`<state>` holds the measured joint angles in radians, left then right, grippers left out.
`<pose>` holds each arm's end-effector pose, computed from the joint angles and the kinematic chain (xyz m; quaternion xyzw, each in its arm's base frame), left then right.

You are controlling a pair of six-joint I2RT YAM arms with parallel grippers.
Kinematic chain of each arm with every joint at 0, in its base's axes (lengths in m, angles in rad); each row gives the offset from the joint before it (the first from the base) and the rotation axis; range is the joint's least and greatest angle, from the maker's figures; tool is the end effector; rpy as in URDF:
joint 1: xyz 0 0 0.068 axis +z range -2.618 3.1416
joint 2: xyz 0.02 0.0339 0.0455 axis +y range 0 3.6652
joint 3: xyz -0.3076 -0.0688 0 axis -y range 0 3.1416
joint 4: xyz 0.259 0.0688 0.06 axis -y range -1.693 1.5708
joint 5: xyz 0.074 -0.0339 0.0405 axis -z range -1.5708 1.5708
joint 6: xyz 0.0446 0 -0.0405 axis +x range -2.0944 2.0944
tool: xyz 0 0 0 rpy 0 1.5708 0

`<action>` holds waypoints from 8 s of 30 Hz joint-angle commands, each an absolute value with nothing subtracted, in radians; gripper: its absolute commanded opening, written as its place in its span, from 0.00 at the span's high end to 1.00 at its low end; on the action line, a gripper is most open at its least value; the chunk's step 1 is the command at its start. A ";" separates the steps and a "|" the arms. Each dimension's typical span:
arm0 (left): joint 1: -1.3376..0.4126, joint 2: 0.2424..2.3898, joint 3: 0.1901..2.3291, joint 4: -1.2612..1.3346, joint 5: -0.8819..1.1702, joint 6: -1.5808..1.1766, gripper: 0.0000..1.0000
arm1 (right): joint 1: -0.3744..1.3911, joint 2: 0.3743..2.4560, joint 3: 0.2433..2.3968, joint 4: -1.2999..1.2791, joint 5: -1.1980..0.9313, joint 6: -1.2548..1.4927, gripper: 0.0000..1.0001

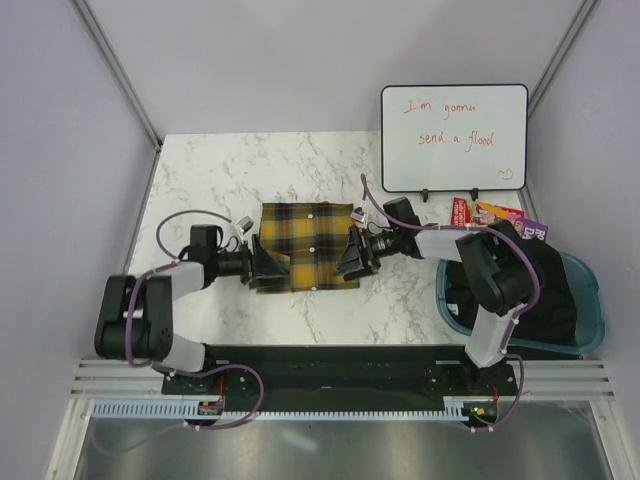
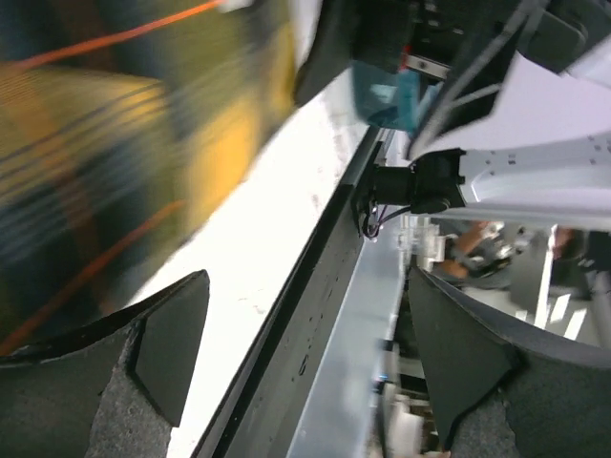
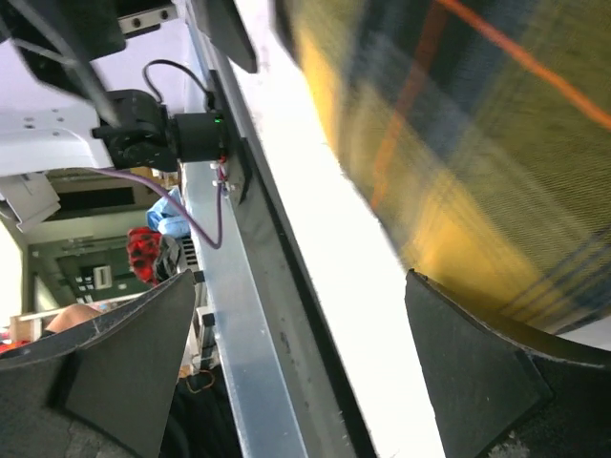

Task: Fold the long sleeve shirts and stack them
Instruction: Fold the shirt

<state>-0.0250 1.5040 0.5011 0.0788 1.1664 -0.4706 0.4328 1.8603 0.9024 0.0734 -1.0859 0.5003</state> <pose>0.2434 -0.0471 0.1613 -0.0042 0.8105 -0.5713 0.1290 0.3157 0.1893 0.1576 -0.1465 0.8117 0.5641 0.0384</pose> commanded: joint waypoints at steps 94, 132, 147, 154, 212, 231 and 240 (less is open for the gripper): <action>0.209 1.448 0.549 -0.066 0.707 -0.569 0.67 | 0.891 2.132 1.818 -0.554 -0.351 -0.316 0.49; 0.135 1.519 0.522 -0.087 0.660 -0.739 0.67 | 0.969 2.313 1.948 -0.449 -0.130 -0.206 0.97; 0.092 1.588 0.587 -0.061 0.638 -0.792 0.67 | 0.957 2.261 1.937 -0.451 -0.213 -0.157 1.00; 0.086 1.594 0.600 -0.071 0.627 -0.798 0.79 | 0.942 2.244 1.951 -0.454 -0.264 -0.106 1.00; 0.271 1.594 0.736 -0.124 0.718 -0.442 0.36 | 0.910 2.250 1.979 -0.397 -0.304 0.150 0.79; 0.330 1.546 0.703 -0.183 0.637 -0.419 0.24 | 0.953 2.422 2.072 -0.428 0.076 0.281 0.73; 0.328 1.539 0.687 -0.175 0.640 -0.414 0.23 | 0.965 2.448 2.143 -0.431 0.234 0.295 0.65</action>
<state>0.3218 1.5593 0.6964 -0.1925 0.6537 -0.4477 0.9588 2.4233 2.0727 -0.4377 0.1120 0.2764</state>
